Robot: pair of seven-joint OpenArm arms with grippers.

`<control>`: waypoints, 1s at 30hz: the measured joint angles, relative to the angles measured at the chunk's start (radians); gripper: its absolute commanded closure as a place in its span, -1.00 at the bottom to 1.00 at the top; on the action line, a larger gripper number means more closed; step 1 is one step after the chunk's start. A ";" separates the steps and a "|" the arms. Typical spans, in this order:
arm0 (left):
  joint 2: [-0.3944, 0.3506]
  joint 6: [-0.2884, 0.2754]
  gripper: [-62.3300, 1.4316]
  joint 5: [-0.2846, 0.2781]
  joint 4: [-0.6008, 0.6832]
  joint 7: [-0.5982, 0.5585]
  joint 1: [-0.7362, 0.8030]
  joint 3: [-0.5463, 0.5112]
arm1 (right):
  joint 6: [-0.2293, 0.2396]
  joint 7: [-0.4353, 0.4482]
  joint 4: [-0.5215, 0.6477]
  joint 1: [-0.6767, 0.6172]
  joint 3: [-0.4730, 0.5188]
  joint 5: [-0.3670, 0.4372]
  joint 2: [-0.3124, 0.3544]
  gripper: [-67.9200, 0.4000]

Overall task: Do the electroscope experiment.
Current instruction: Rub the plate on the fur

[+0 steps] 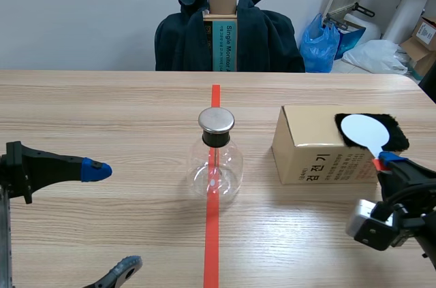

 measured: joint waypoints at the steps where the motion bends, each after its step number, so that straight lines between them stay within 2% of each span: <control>1: 0.002 0.000 -1.00 0.000 0.000 0.000 0.000 0.000 | 0.000 -0.019 0.000 0.000 0.000 -0.008 -0.009 0.97; 4: 0.010 0.000 -1.00 0.000 0.000 0.000 0.000 0.000 | 0.000 -0.158 0.000 0.000 -0.001 -0.002 -0.027 0.97; 6: 0.010 0.000 -1.00 0.000 0.000 0.000 0.000 0.000 | 0.000 -0.184 0.000 0.000 0.004 0.018 -0.023 0.97; 10: 0.010 0.000 -1.00 0.000 0.000 0.000 0.000 0.000 | 0.000 -0.021 0.000 -0.002 0.019 -0.064 -0.013 0.97; 11: 0.010 0.000 -1.00 0.000 0.000 0.000 0.000 0.000 | 0.000 -0.021 0.000 -0.002 0.016 -0.070 -0.016 0.97; 15: 0.010 0.000 -1.00 0.000 0.000 0.000 0.000 0.000 | 0.000 -0.200 0.000 -0.002 0.014 -0.048 -0.026 0.97; 16: 0.010 0.000 -1.00 0.000 0.000 0.000 0.000 0.000 | 0.002 -0.196 0.000 -0.002 0.022 -0.042 -0.025 0.97; 19: 0.010 0.000 -1.00 0.000 0.000 0.000 0.000 0.000 | 0.000 -0.040 0.000 -0.004 0.034 -0.070 -0.014 0.97; 21: 0.010 0.000 -1.00 0.000 0.000 0.000 0.000 0.000 | 0.000 0.003 0.000 -0.004 0.030 -0.084 -0.023 0.97; 24: 0.010 0.000 -1.00 0.000 0.000 0.000 0.000 0.000 | 0.000 -0.164 0.000 -0.005 0.024 -0.071 -0.046 0.97; 26: 0.010 0.000 -1.00 0.000 0.000 0.000 0.000 0.000 | 0.000 -0.201 0.000 -0.005 0.031 -0.056 -0.041 0.97; 27: 0.010 0.000 -1.00 0.000 0.000 0.000 0.000 0.000 | 0.000 -0.173 0.000 -0.005 0.035 -0.056 -0.036 0.97; 30: 0.010 0.000 -1.00 0.000 0.000 0.000 0.000 0.000 | 0.000 -0.010 0.000 -0.005 0.040 -0.077 -0.024 0.97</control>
